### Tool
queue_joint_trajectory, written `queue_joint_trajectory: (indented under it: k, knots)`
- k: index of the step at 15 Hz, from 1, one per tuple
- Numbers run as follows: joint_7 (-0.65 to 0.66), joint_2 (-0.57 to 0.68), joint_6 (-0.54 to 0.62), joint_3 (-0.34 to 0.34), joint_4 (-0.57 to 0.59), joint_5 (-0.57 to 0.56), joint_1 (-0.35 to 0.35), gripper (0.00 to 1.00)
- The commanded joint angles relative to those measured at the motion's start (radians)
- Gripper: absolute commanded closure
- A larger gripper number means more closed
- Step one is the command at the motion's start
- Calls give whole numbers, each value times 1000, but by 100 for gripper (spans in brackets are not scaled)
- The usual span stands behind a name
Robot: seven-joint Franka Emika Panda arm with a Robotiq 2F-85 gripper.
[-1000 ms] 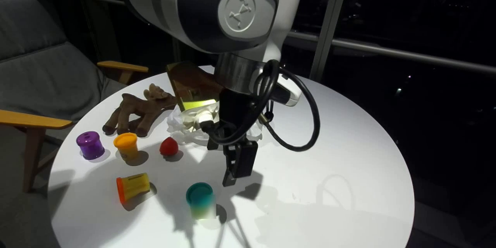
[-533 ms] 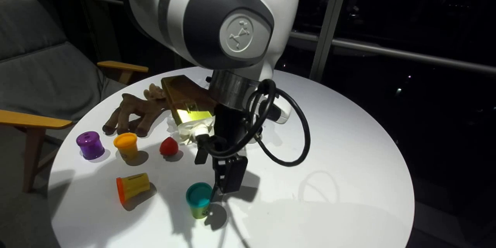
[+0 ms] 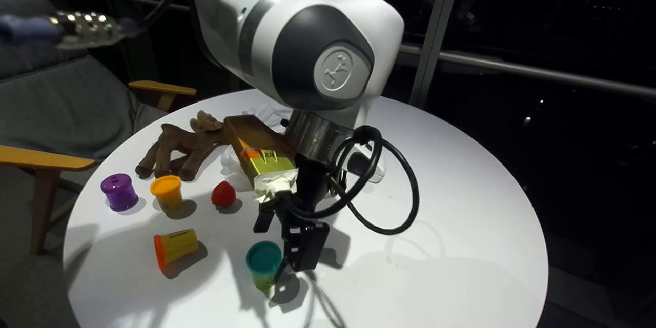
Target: Put the object on the table in the plastic bag
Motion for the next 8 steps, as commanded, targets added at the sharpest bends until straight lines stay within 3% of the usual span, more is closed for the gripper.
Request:
queue_joint_trajectory:
  k: [1, 7, 8]
  knots:
    - [-41, 40, -53, 17, 53, 17, -22, 0]
    - [-85, 69, 10, 42, 46, 22, -17, 0]
    - [-82, 69, 21, 44, 40, 20, -12, 25]
